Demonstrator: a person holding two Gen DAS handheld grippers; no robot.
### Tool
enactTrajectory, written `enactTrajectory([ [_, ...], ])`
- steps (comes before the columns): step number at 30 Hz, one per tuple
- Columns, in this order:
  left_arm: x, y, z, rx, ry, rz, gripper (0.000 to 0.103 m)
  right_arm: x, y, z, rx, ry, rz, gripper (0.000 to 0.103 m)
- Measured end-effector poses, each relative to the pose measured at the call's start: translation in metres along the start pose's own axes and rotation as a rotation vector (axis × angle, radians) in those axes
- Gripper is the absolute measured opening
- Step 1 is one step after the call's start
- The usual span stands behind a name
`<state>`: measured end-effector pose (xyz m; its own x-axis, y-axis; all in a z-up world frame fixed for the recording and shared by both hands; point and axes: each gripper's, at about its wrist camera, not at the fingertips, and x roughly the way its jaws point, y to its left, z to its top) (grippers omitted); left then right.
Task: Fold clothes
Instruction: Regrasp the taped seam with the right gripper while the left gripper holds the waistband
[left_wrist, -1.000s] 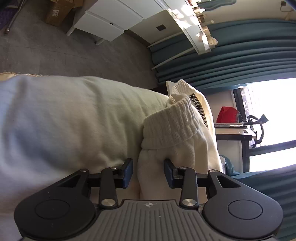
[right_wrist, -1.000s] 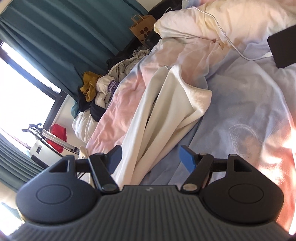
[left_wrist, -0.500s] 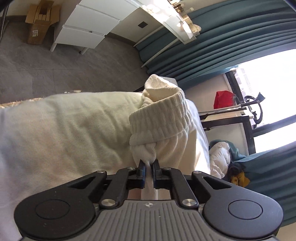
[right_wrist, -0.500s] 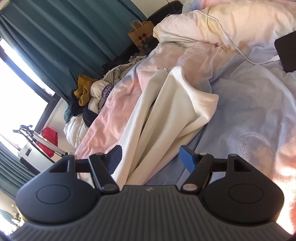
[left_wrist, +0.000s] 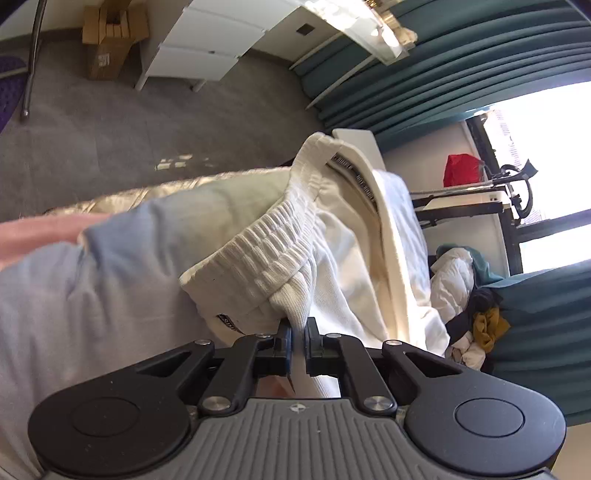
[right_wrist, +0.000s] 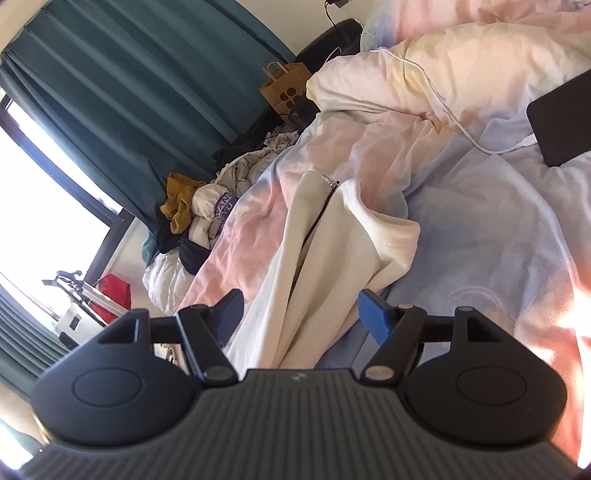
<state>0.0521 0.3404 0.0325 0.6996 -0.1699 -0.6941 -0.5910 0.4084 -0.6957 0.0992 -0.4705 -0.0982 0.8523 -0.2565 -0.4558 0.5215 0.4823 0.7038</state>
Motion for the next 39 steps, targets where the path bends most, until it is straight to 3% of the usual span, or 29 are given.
enactTrajectory([
  [3, 0.006, 0.021, -0.006, 0.013, 0.024, -0.027, 0.009, 0.005, -0.002, -0.001, 0.009, 0.032, 0.012, 0.072],
  [6, 0.002, 0.027, -0.014, 0.048, 0.020, -0.050, 0.017, 0.009, -0.001, -0.002, 0.005, 0.068, 0.039, 0.072],
  [8, -0.007, 0.023, -0.022, 0.077, 0.008, -0.053, 0.033, 0.013, 0.001, -0.003, -0.003, 0.089, 0.069, 0.071],
  [14, -0.014, 0.017, -0.059, 0.079, 0.033, -0.092, 0.056, 0.026, 0.010, -0.001, 0.037, 0.162, 0.165, 0.070],
  [16, -0.003, 0.015, -0.075, 0.090, 0.101, -0.109, 0.056, 0.031, 0.012, 0.007, 0.093, 0.225, 0.222, 0.070],
  [18, 0.010, 0.014, -0.085, 0.100, 0.113, -0.091, 0.056, 0.035, 0.017, 0.018, 0.104, 0.257, 0.241, 0.070],
  [22, 0.044, 0.020, -0.094, 0.056, 0.102, -0.041, 0.056, 0.059, 0.025, 0.041, -0.001, 0.224, 0.148, 0.070],
  [25, 0.070, 0.027, -0.092, 0.007, 0.120, -0.057, 0.055, 0.094, 0.022, 0.057, -0.051, 0.206, 0.064, 0.070],
  [28, 0.084, 0.029, -0.090, -0.002, 0.124, -0.071, 0.055, 0.132, 0.026, 0.071, -0.155, 0.179, 0.018, 0.054],
  [30, 0.091, 0.032, -0.089, -0.020, 0.125, -0.102, 0.048, 0.139, 0.033, 0.077, -0.191, 0.173, 0.008, 0.048],
  [33, 0.098, 0.032, -0.086, -0.026, 0.127, -0.125, 0.031, 0.141, 0.046, 0.084, -0.204, 0.165, 0.002, 0.042],
  [37, 0.103, 0.030, -0.083, -0.010, 0.123, -0.150, 0.018, 0.143, 0.063, 0.094, -0.222, 0.155, -0.005, 0.014],
  [39, 0.102, 0.027, -0.081, 0.026, 0.114, -0.160, 0.013, 0.144, 0.071, 0.099, -0.231, 0.149, -0.009, 0.009],
])
